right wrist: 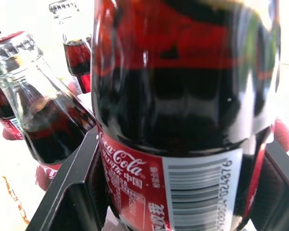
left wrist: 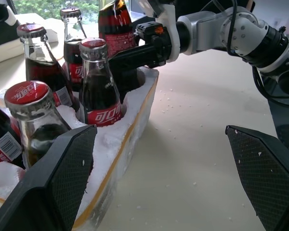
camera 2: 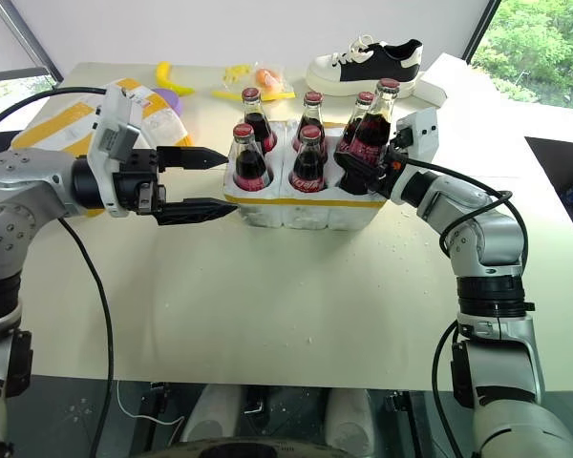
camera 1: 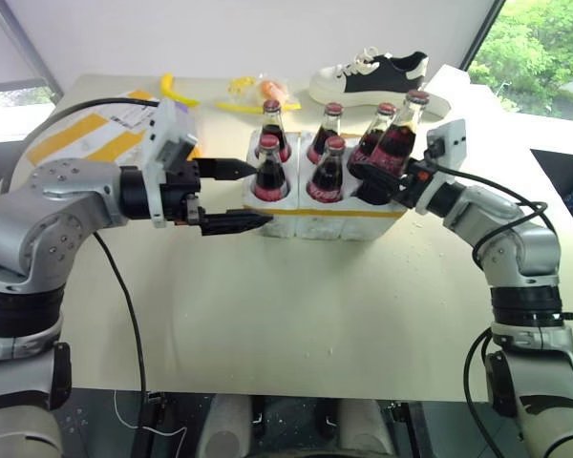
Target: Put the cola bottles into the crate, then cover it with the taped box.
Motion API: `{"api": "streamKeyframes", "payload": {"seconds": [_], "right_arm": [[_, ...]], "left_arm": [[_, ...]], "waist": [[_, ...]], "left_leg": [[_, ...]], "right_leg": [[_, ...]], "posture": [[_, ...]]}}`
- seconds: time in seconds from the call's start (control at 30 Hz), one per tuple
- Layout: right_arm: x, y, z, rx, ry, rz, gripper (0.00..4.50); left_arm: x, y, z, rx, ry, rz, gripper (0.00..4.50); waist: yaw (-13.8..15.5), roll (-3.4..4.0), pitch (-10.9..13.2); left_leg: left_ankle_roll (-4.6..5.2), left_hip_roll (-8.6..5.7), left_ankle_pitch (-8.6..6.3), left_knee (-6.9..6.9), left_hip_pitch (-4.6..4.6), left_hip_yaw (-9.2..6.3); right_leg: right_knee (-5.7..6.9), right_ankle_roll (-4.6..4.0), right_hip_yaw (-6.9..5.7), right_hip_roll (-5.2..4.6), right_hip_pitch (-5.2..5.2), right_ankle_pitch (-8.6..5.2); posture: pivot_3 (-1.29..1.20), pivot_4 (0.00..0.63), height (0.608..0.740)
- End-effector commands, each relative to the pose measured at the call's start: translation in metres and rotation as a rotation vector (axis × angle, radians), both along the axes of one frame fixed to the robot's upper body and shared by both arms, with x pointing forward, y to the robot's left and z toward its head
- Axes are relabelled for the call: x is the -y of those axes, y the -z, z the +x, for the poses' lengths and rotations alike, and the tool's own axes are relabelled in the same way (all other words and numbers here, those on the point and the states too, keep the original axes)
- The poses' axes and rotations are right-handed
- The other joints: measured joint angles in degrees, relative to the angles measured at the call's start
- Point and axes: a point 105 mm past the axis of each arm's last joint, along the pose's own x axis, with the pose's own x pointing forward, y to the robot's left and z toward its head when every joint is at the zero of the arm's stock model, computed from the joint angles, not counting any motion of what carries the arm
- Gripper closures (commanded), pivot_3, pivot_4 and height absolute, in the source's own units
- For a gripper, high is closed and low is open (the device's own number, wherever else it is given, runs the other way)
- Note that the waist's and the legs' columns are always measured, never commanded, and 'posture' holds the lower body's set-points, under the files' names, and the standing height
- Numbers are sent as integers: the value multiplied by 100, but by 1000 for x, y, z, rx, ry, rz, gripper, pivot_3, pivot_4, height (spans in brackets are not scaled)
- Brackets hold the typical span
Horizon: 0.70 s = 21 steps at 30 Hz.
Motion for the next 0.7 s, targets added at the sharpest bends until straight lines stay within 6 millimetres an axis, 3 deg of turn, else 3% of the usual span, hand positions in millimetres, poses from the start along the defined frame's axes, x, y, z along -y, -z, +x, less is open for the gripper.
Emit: {"api": "streamKeyframes", "payload": {"seconds": [0.03, 0.2, 0.27, 0.33, 0.6, 0.7], "right_arm": [[11, -13, -6, 70, 32, -47, 1648], [-1, -4, -16, 78, -37, -98, 1648], [-3, -1, -18, 80, -48, -120, 577], [-4, -1, -18, 79, -48, -125, 30], [6, -17, -22, 114, -36, -138, 30], [19, -35, -32, 144, -46, -168, 30]], "left_arm": [[-3, -11, -2, 58, -1, 6, 0], [-3, -11, -1, 61, -5, 8, 0], [-3, -11, -1, 62, -5, 9, 0], [-3, -10, -2, 63, -6, 8, 0], [-11, -6, 1, 84, -60, 29, 0], [-30, 0, 8, 132, -181, 96, 0]], "waist": [[3, 0, 0], [3, 0, 0], [-1, 0, 0], [-16, 0, 0], [-18, 0, 0], [-20, 2, 2]], "left_leg": [[0, 0, 0, 0, 0, 0], [0, 0, 0, -1, 0, -1], [0, 0, 0, -1, 0, -1], [0, 0, 0, -2, 0, -1], [-1, 1, 0, -2, 1, 0], [-1, 2, 0, -2, 1, 0]], "right_leg": [[0, 0, 0, 0, 0, 0], [0, 0, 0, 0, 0, 0], [-1, 1, 0, 0, 0, -1], [-1, 1, 0, 1, 0, -1], [-1, 0, 0, 1, 0, -1], [-1, 0, 0, 2, -2, -1]], "posture": [[0, 150, 740], [0, 150, 740], [0, 150, 740], [0, 150, 740], [0, 150, 740], [0, 150, 740]]}}
